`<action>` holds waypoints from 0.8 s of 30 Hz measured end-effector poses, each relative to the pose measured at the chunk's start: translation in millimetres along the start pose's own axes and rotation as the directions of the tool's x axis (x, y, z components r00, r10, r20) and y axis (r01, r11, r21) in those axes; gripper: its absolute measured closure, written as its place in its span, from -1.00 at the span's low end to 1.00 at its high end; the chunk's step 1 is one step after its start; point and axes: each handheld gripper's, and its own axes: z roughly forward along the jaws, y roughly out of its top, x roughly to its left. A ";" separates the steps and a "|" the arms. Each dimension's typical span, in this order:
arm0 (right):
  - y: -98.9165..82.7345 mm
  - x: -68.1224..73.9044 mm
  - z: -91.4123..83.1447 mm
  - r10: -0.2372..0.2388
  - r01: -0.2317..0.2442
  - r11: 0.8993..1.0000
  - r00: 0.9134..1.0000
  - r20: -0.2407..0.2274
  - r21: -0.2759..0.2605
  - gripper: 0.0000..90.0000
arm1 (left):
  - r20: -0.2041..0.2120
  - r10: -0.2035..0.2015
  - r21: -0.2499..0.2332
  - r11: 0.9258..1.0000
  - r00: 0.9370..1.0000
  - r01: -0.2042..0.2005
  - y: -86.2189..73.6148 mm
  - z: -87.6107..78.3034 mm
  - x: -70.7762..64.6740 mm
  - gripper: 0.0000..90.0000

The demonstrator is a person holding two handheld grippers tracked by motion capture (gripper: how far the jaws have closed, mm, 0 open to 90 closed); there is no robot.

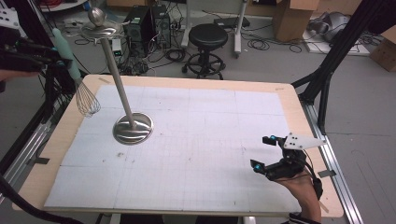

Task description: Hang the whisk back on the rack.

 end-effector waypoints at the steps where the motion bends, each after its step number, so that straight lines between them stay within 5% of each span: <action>1: 0.1 0.0 -0.3 0.000 0.000 1.000 1.000 -0.001 0.000 -0.99 | 0.000 0.003 0.004 1.000 1.000 -0.003 0.4 1.1 0.1 0.50; 24: -0.8 -0.6 0.9 0.005 -0.005 1.000 1.000 -0.005 0.004 -0.99 | 0.004 -0.010 0.037 0.999 1.000 0.010 9.9 29.2 0.2 0.50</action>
